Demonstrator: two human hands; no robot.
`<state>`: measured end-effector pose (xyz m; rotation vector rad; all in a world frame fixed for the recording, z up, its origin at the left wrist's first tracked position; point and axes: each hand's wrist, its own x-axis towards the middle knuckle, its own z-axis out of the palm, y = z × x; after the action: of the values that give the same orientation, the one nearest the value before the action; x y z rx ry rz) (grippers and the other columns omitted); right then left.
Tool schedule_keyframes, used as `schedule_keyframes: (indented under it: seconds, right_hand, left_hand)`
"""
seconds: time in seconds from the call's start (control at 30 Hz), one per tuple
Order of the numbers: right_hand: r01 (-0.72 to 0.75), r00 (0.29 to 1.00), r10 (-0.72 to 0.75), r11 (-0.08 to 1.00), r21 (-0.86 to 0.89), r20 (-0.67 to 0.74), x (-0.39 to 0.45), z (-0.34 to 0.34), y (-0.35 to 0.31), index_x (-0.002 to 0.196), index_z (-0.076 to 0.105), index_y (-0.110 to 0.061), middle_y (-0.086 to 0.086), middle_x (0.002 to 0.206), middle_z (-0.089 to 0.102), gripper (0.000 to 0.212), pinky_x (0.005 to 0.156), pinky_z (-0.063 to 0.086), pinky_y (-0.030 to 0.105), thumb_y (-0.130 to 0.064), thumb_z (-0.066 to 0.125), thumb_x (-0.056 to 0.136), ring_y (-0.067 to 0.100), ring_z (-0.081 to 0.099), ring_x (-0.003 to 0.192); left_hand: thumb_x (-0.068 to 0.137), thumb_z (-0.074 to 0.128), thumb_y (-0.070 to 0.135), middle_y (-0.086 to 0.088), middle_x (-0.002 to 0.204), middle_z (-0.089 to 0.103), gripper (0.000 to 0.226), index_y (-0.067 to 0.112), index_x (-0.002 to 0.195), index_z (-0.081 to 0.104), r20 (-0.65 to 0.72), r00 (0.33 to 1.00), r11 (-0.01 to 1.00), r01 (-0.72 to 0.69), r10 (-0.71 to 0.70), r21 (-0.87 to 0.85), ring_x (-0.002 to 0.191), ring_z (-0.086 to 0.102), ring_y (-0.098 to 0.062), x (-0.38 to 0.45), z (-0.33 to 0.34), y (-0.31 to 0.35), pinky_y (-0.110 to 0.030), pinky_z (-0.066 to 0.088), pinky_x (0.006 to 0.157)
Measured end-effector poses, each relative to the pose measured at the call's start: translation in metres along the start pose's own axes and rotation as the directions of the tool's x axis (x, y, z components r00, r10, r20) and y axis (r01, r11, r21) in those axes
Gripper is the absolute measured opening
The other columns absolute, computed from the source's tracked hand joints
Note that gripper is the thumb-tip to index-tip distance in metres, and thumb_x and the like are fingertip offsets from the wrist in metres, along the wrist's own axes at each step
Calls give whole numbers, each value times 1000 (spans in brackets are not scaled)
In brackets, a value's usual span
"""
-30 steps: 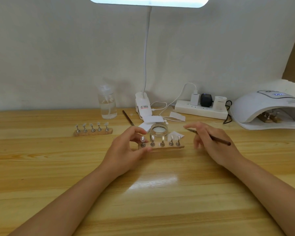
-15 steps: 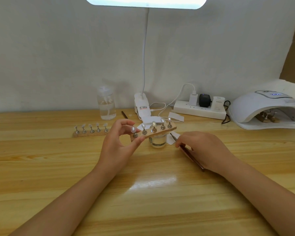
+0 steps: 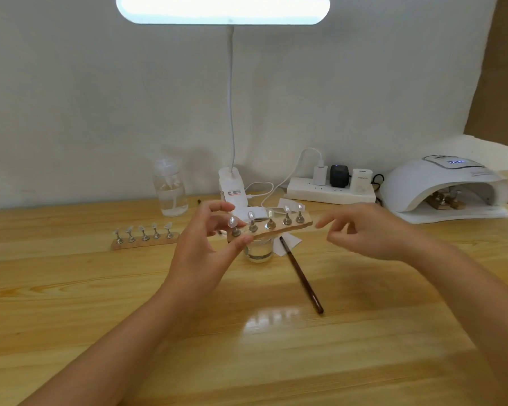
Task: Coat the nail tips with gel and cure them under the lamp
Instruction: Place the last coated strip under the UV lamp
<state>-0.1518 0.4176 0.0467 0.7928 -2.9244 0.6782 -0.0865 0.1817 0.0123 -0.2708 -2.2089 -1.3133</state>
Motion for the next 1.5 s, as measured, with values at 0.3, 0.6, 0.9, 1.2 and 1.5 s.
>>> schedule_keyframes:
  seconds: [0.3,0.6,0.9,1.2,1.5]
  right_hand:
    - [-381,870,492,640,667,25,-40,-62,83,90,58,-27,-1,75,72,11,56,49,26,-20,51,94,10,60,59]
    - [-227,735,678,282,932,-26,-66,-68,157,93,64,-11,8,92,65,17,51,55,19,-4,49,92,16,64,79]
    - [-391,795,598,636,665,-104,-72,-71,200,95,64,-22,-10,71,68,23,52,44,4,-10,72,77,-5,63,59]
    - [-348,829,481,843,411,-284,-87,-84,227,94,70,-18,-5,84,59,28,61,37,11,-20,77,67,11,47,68]
    - [-402,733,534,840,365,-421,-62,-63,241,103,71,-16,-15,79,55,34,54,31,10,-29,77,72,-1,46,66]
  left_hand:
    - [79,70,21,14,90,61,40,41,95,39,202,979,986,56,-24,-154,92,57,-2,42,135,51,-23,46,80]
    - [82,67,14,15,90,61,44,27,116,41,483,875,976,76,34,-206,90,57,-5,93,253,54,-20,47,82]
    - [71,75,7,10,88,64,53,41,102,49,398,914,948,56,77,-314,86,60,2,109,289,43,-10,48,75]
    - [82,66,18,16,84,61,19,28,96,58,-1,1000,942,4,-5,-336,77,55,12,115,281,44,-5,41,64]
    - [87,54,8,22,89,62,36,43,97,50,210,978,979,44,-2,-197,88,54,15,115,289,31,-3,39,72]
